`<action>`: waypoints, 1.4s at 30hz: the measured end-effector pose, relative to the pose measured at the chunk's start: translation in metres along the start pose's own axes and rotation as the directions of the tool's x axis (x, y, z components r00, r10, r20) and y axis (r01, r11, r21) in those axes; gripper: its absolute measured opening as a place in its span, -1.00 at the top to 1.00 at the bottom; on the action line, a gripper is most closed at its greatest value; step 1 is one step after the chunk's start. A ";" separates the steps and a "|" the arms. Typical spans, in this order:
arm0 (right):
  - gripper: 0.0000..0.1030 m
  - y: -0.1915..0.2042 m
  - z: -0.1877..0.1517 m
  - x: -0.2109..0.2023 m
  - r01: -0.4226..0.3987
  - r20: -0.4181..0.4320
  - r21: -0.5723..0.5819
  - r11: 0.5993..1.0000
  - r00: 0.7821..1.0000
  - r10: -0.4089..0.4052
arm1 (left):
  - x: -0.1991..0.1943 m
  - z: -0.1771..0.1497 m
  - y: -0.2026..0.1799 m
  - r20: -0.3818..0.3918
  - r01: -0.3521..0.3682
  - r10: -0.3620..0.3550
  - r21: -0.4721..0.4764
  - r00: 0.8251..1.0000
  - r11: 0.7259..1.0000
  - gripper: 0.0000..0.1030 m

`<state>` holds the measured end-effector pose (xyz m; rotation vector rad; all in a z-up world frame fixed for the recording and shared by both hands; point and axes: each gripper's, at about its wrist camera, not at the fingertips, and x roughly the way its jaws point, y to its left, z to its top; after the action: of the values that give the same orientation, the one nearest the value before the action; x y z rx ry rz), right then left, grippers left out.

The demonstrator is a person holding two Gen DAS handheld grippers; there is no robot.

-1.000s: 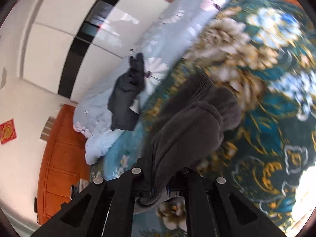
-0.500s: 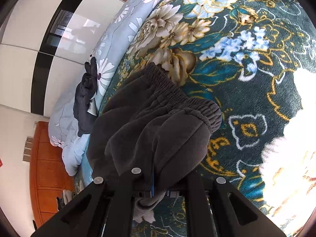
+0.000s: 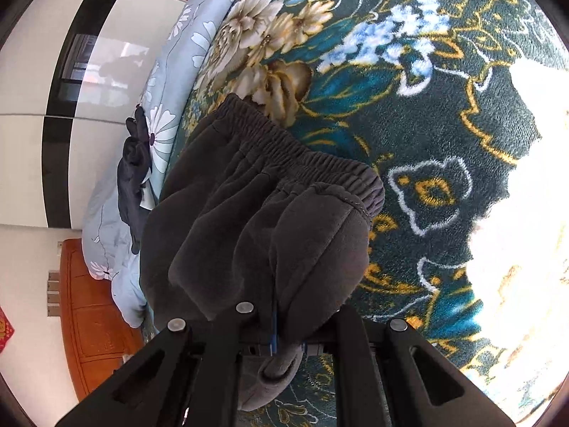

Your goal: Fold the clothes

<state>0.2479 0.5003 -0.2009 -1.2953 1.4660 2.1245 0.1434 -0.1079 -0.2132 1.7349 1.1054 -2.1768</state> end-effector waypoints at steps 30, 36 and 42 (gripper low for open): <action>0.83 0.186 -0.074 -0.007 0.602 0.116 0.021 0.798 0.792 -0.600 | 0.016 0.035 -0.034 -0.185 0.061 -0.041 0.107 0.982 0.992 0.89; 0.83 0.168 -0.066 -0.005 0.550 0.124 -0.077 0.832 0.833 -0.539 | 0.020 0.021 -0.032 -0.109 0.008 -0.003 0.050 0.994 0.999 0.90; 0.83 0.128 -0.054 -0.004 0.335 0.082 -0.192 0.923 0.942 -0.325 | 0.005 0.000 -0.031 0.033 -0.056 0.054 0.066 0.998 0.996 0.90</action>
<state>0.1974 0.3961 -0.1230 -1.4324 0.9469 2.0982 0.1249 -0.0840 -0.2036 1.7304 0.9757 -2.2243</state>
